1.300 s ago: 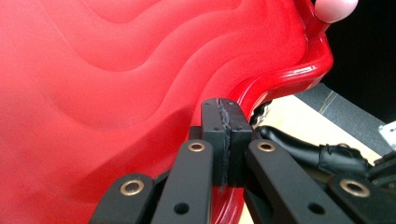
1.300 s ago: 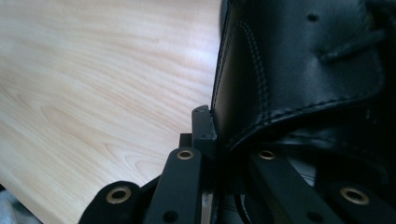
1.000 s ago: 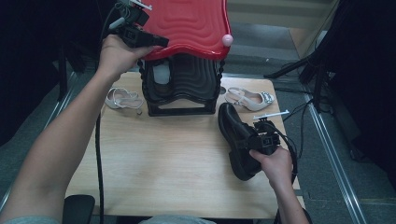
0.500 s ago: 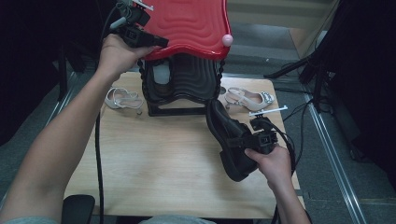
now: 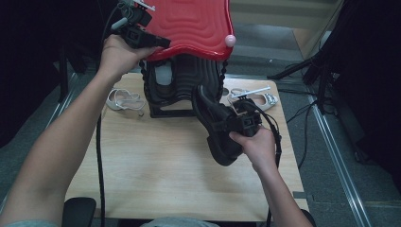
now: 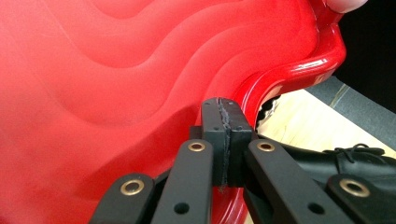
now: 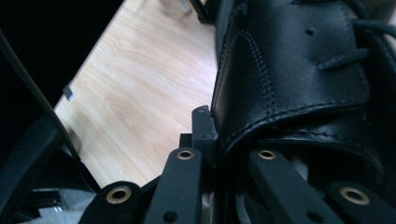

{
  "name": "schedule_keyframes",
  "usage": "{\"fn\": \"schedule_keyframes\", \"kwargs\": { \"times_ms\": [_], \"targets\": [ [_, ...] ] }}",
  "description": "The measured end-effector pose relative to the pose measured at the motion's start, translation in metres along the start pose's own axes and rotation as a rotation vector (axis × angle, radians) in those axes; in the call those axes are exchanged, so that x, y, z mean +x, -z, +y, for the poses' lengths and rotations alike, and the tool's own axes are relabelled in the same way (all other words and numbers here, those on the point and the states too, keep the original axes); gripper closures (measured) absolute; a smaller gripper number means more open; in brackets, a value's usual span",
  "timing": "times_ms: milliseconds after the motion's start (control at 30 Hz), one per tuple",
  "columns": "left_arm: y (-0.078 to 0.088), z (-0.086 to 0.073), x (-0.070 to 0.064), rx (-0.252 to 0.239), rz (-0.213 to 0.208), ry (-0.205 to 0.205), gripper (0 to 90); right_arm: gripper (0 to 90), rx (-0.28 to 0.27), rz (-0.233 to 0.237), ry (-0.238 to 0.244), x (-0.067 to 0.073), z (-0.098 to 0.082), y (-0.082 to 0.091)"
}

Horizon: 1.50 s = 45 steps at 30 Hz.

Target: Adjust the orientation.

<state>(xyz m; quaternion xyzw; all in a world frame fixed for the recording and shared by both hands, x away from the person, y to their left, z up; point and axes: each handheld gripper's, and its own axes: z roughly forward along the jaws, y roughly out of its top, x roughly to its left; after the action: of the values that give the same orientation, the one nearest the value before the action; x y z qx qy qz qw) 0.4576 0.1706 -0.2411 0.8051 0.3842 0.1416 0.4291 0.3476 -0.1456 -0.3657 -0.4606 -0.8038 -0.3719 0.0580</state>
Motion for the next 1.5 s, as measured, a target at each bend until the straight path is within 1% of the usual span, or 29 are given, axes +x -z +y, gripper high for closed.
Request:
{"fn": "schedule_keyframes", "kwargs": {
  "times_ms": [100, 167, 267, 333, 367, 400, 433, 467, 500, 567, 600, 633, 667, 767, 800, 833, 867, 900, 967, 1000, 1067, 1100, 1133, 1167, 1233, 1333, 1400, 1467, 1500],
  "targets": [
    [0.0, 0.0, 0.0, 0.0, 0.0, -0.001, 90.0, 87.3, -0.026, -0.025, 0.013, 0.007, 0.015, -0.003],
    [0.0, -0.001, 0.0, -0.001, 0.001, -0.001, 90.0, 87.4, -0.036, -0.031, 0.027, 0.009, 0.021, -0.004],
    [0.0, 0.0, 0.0, 0.0, 0.0, -0.001, 90.0, 87.5, -0.045, -0.035, 0.024, 0.01, 0.027, -0.007],
    [0.0, -0.001, 0.0, 0.0, 0.0, 0.0, 90.0, 87.4, -0.057, -0.047, 0.022, 0.009, 0.036, -0.015],
    [0.0, -0.001, 0.0, 0.0, 0.0, 0.0, 90.0, 87.4, -0.057, -0.047, 0.022, 0.009, 0.036, -0.015],
    [0.001, -0.001, 0.0, 0.001, 0.0, -0.001, 90.0, 87.4, -0.061, -0.055, 0.023, 0.009, 0.039, -0.017],
    [0.001, -0.001, 0.0, 0.0, 0.001, -0.003, 90.0, 87.4, -0.074, -0.088, 0.032, 0.011, 0.045, -0.021],
    [0.001, -0.001, 0.0, 0.0, 0.001, -0.003, 90.0, 87.4, -0.074, -0.088, 0.032, 0.011, 0.045, -0.021],
    [0.001, -0.001, 0.0, 0.001, 0.0, -0.005, 90.0, 87.4, -0.086, -0.105, 0.032, 0.009, 0.051, -0.025],
    [0.001, -0.001, 0.0, 0.0, 0.0, -0.003, 90.0, 87.4, -0.098, -0.124, 0.024, 0.006, 0.054, -0.028],
    [0.001, -0.001, 0.0, 0.0, 0.0, -0.003, 90.0, 87.4, -0.101, -0.142, 0.025, 0.006, 0.056, -0.03],
    [0.001, -0.001, 0.0, 0.0, 0.0, -0.003, 90.0, 87.4, -0.101, -0.142, 0.025, 0.006, 0.056, -0.03],
    [0.001, -0.001, 0.0, 0.001, 0.002, -0.008, 90.0, 87.4, -0.122, -0.181, 0.031, 0.005, 0.058, -0.036],
    [0.001, -0.001, 0.0, 0.003, 0.003, -0.012, 90.0, 87.3, -0.125, -0.187, 0.036, 0.007, 0.06, -0.042],
    [0.001, -0.001, -0.001, 0.003, 0.003, -0.015, 90.0, 87.2, -0.15, -0.199, 0.05, 0.012, 0.06, -0.045],
    [0.001, -0.001, -0.001, 0.003, 0.003, -0.015, 90.0, 87.2, -0.15, -0.199, 0.05, 0.012, 0.06, -0.045],
    [0.002, -0.001, -0.001, 0.005, 0.004, -0.016, 90.0, 87.1, -0.156, -0.21, 0.06, 0.014, 0.061, -0.046],
    [0.002, -0.001, -0.001, 0.006, 0.005, -0.015, 90.0, 86.9, -0.168, -0.218, 0.07, 0.016, 0.062, -0.052],
    [0.002, -0.002, -0.001, 0.003, 0.005, -0.008, 90.0, 86.9, -0.165, -0.223, 0.071, 0.018, 0.062, -0.056],
    [0.001, -0.001, -0.001, 0.002, 0.009, -0.014, 90.0, 86.8, -0.165, -0.243, 0.087, 0.021, 0.061, -0.062],
    [0.001, -0.001, -0.001, 0.0, 0.012, -0.013, 90.0, 86.8, -0.176, -0.251, 0.088, 0.022, 0.061, -0.064],
    [0.001, -0.001, -0.001, 0.0, 0.01, -0.012, 90.0, 86.7, -0.195, -0.271, 0.096, 0.024, 0.061, -0.068],
    [0.001, -0.001, -0.001, 0.0, 0.01, -0.012, 90.0, 86.7, -0.195, -0.271, 0.096, 0.024, 0.061, -0.068],
    [0.001, -0.002, -0.001, 0.001, 0.008, -0.012, 90.0, 86.7, -0.218, -0.3, 0.114, 0.025, 0.061, -0.07],
    [0.001, -0.002, -0.001, 0.001, 0.009, -0.011, 90.0, 86.8, -0.243, -0.303, 0.112, 0.022, 0.064, -0.071],
    [0.001, -0.001, 0.0, 0.003, 0.01, -0.013, 90.0, 86.6, -0.252, -0.289, 0.098, 0.02, 0.07, -0.073],
    [0.001, -0.001, 0.0, 0.003, 0.009, -0.012, 90.0, 86.1, -0.265, -0.313, 0.119, 0.023, 0.074, -0.074],
    [0.002, -0.001, 0.0, 0.003, 0.007, -0.009, 90.0, 86.1, -0.272, -0.318, 0.116, 0.023, 0.077, -0.075],
    [0.002, -0.001, 0.0, 0.004, 0.009, -0.011, 90.0, 86.2, -0.28, -0.328, 0.124, 0.022, 0.083, -0.079]
  ]
}}
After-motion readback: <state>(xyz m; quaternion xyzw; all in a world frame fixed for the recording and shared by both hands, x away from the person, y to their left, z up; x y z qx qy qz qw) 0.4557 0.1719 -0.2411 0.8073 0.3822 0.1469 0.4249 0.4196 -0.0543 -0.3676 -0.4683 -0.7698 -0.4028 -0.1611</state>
